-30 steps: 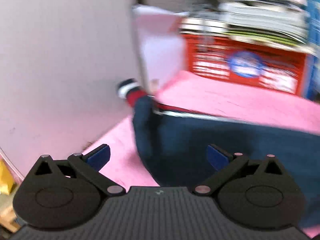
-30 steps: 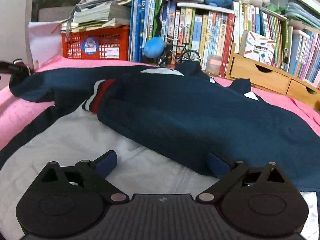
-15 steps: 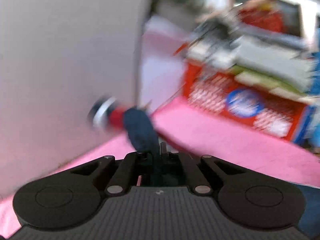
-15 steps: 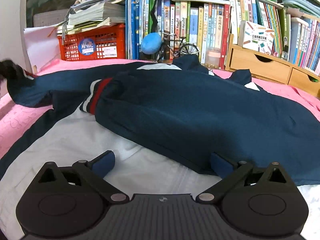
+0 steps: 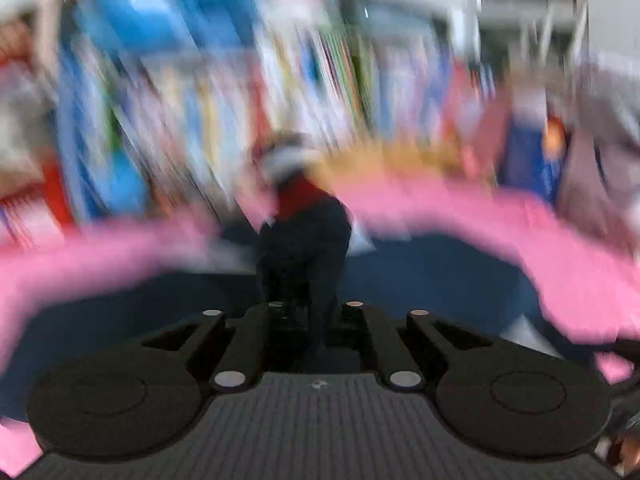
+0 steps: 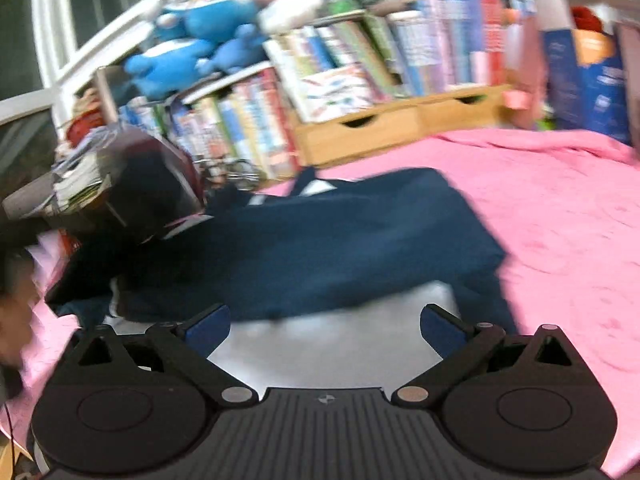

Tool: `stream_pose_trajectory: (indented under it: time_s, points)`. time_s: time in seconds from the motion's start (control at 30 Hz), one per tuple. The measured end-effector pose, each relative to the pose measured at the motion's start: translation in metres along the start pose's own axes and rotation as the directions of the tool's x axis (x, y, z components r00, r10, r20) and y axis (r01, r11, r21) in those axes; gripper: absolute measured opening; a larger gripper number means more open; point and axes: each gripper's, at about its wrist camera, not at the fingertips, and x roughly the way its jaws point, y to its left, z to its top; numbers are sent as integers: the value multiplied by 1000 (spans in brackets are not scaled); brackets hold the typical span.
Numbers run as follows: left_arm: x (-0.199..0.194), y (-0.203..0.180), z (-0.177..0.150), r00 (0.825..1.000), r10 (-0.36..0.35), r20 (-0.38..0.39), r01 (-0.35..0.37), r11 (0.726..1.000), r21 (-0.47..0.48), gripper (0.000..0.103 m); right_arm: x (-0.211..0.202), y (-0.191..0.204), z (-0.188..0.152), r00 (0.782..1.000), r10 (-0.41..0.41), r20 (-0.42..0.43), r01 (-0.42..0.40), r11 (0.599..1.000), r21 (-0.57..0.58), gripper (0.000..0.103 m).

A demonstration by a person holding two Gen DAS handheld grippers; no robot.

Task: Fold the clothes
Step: 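Carry the sleeve across the jacket front and open the left gripper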

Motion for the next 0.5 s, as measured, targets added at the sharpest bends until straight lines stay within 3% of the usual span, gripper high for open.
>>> stream_pose_trajectory:
  time_s: [0.07,0.2,0.37,0.4,0.5]
  points:
    - [-1,-15,-16,1000,-13,-19,13,999,31,11,-9,-13,-4,1000,-22,-6,22,1000,7,103]
    - [-16,-33,-40,998,-44,-37,47,996,77,28,-6,-22,-7,1000,-27,-15,27,999,26,103]
    - [-70,10,-44,997,-76,23,76,997,9,36,27,11,5,999,43,5,-43,999,12,103]
    - [-74,24,-43,998,-60,33,60,998,-11,43,35,19,8,999,45,13,-45,999,7,103]
    - [-88,64,-45,998,17,60,-13,997,-73,45,68,38,18,999,43,-24,-42,999,28,102]
